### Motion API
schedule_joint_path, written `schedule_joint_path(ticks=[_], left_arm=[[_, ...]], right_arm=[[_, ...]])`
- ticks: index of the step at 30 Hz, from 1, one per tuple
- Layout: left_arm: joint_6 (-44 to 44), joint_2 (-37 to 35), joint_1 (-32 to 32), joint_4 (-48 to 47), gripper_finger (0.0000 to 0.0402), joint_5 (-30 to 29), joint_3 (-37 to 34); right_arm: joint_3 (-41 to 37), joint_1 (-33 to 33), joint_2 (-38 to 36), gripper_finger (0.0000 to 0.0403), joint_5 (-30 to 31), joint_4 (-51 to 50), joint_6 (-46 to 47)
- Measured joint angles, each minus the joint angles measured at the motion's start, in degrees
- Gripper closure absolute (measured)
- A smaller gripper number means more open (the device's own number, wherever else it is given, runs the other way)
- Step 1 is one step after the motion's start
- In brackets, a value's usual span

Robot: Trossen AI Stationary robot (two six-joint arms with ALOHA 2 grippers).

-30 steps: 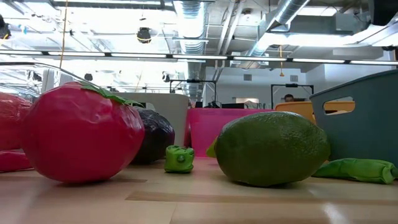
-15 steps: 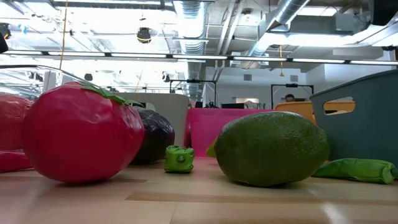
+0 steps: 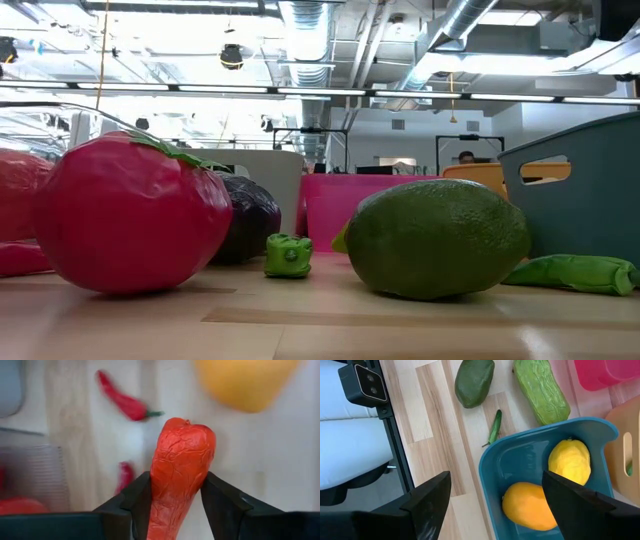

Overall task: Sort produce into baskets
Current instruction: Put the carrot into the white bin

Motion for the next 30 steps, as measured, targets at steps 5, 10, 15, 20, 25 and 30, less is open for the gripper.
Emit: schedule_joint_path(ticks=[5, 10, 15, 20, 25, 30], left_arm=[[1.8, 0.0, -0.1, -1.5, 0.0259, 2.2, 4.4], [5.5, 0.0, 0.0, -2.0, 0.0259, 2.1, 9.8], [10.1, 0.0, 0.3, -7.6, 0.0259, 1.3, 16.5], [14.0, -0.1, 1.4, -22.3, 0.0259, -4.5, 24.8], [17.9, -0.1, 3.4, -38.5, 0.0259, -14.2, 31.4], [26.6, -3.0, 7.2, -40.6, 0.0259, -19.2, 30.8]], right_arm=[[0.0, 0.0, 0.0, 0.0062, 0.0, 0.0, 0.0], [0.0, 0.0, 0.0, 0.0062, 0.0, 0.0, 0.0], [0.0, 0.0, 0.0, 0.0062, 0.0, 0.0, 0.0], [0.0, 0.0, 0.0, 0.0062, 0.0, 0.0, 0.0], [0.0, 0.0, 0.0, 0.0062, 0.1, 0.0, 0.0], [0.0, 0.0, 0.0, 0.0062, 0.1, 0.0, 0.0]])
